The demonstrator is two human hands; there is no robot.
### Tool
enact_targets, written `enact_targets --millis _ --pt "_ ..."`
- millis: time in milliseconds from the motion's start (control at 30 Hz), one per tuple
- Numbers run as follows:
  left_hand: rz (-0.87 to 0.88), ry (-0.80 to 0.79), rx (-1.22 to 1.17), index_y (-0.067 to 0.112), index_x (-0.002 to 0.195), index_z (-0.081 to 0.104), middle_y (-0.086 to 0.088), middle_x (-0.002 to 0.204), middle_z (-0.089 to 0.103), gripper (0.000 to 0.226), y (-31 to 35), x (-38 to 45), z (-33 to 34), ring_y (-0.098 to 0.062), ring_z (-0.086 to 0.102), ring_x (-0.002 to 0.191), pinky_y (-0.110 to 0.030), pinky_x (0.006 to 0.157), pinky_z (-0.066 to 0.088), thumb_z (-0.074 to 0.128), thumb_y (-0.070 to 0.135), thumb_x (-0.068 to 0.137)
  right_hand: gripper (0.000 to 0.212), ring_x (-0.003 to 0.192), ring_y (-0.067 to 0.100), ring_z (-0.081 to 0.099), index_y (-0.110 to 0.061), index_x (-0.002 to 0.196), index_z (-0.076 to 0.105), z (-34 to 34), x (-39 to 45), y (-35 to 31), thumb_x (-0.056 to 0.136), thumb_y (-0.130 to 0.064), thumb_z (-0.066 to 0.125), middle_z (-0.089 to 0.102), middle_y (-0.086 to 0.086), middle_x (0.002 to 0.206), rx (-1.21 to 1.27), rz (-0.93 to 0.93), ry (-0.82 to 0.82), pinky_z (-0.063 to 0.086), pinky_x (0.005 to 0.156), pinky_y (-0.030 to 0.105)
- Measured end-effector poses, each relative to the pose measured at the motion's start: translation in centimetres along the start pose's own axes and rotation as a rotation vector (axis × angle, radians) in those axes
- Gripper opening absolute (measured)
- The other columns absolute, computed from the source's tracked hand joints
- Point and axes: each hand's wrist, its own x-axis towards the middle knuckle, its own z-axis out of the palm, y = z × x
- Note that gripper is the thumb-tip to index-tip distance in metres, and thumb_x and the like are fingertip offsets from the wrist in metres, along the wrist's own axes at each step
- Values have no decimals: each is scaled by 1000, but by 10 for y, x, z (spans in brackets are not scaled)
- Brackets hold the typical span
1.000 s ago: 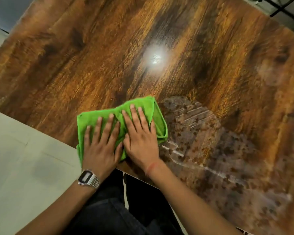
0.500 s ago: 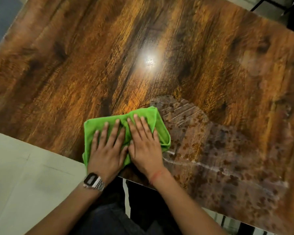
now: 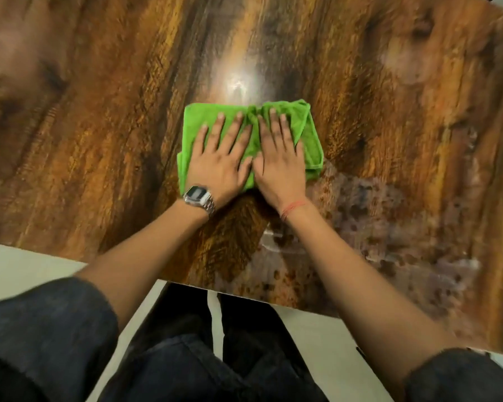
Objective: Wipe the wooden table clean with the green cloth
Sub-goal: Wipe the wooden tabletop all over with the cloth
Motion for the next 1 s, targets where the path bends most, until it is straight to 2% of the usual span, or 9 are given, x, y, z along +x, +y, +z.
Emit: enact_targets --millis 233,333,433,533,700,833,1000 --pt "147 -109 18 19 151 29 -3 162 18 59 27 -176 20 -30 15 149 -52 118 17 25 48 100 72 151 16 3 -24 156 9 29 -193 -28 90 -30 38 1 -3 164 72 73 -89 18 113 46" --pt "200 -170 31 19 149 33 -3 161 20 59 30 -204 22 -31 18 148 -53 116 21 23 48 100 72 151 17 6 -23 156 12 35 -227 -34 90 -31 39 4 -3 164 72 105 -127 23 110 46" --pt "200 -190 29 18 147 37 -4 160 24 59 32 -189 17 -30 22 147 -54 114 24 23 49 99 70 151 15 8 -24 155 16 32 -216 -26 90 -31 40 8 -3 164 64 83 -117 22 111 43" --pt "198 -142 30 17 147 38 -3 160 23 59 40 -150 13 -29 21 147 -53 116 22 26 48 99 67 151 13 3 -25 155 13 24 -183 -9 93 -33 36 6 -5 164 68 91 -76 14 114 42" --pt "236 -51 42 18 149 33 -3 160 24 59 65 -33 13 -29 21 147 -50 118 17 25 48 99 65 150 13 7 -24 155 17 1 -89 47 92 -34 28 11 -3 163 26 177 18 16 117 43" --pt "252 -58 23 19 150 30 -4 160 22 61 88 41 12 -31 19 147 -51 118 14 23 49 98 64 151 13 5 -23 155 15 -18 -34 85 94 -28 33 9 -2 164 48 265 39 14 117 44" --pt "300 -37 30 19 151 26 -4 161 20 61 95 21 19 -31 17 148 -50 118 14 24 48 98 65 151 15 3 -21 155 15 -11 -66 81 94 -29 32 6 -1 164 101 298 63 12 118 46"
